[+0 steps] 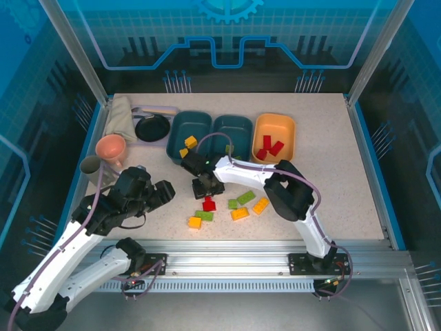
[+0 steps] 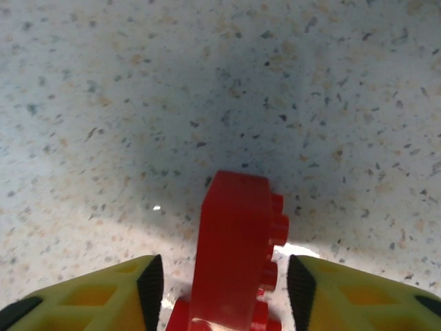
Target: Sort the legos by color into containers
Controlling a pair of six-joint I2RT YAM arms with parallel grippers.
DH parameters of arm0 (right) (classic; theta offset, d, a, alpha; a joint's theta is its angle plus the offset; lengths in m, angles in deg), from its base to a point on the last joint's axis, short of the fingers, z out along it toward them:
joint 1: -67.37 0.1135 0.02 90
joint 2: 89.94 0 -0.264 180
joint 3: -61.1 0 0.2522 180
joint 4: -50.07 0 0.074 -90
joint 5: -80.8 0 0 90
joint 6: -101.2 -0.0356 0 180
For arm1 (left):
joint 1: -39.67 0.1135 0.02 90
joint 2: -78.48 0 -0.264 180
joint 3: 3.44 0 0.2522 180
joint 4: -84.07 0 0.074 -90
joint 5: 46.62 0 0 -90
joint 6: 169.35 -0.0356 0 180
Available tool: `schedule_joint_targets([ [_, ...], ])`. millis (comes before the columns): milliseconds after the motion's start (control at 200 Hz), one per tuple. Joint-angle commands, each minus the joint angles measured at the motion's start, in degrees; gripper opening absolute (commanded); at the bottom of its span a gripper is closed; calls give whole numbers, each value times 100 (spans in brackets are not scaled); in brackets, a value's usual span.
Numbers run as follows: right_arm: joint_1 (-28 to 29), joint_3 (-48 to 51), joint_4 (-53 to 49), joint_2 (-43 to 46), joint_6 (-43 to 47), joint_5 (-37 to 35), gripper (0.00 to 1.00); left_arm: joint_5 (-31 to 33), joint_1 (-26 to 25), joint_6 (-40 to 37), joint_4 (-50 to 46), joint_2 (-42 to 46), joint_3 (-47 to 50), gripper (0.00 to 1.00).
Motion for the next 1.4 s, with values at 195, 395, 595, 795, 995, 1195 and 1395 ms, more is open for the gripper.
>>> schedule_joint_targets([
  [195,59,-467,-494,-191,-32,-320,24,-443,-2,-18,262,46,113,79],
  [395,-233,-197,-556,964,61,-679,21,-1045,-8,-320,1087,-541,-226,79],
  [595,-1509,546,-400,2194,285,-681,22,-1446,-80,-592,1862,-1850,-1110,79],
  [795,-3127,700,381,2173,857,-17,21,-1705,-229,-880,2524,-3279,-2046,79],
  [995,-4069,-204,647,1094,905,461,21,-1879,-335,-1017,2787,-4480,-2926,79],
  [1195,-4414,-1166,747,70,115,952,22,-1919,-366,-1011,2840,-5113,-3350,79],
  [1395,-4463,-2067,368,-750,-377,901,24,-1919,-367,-1014,2824,-5256,-3358,79],
])
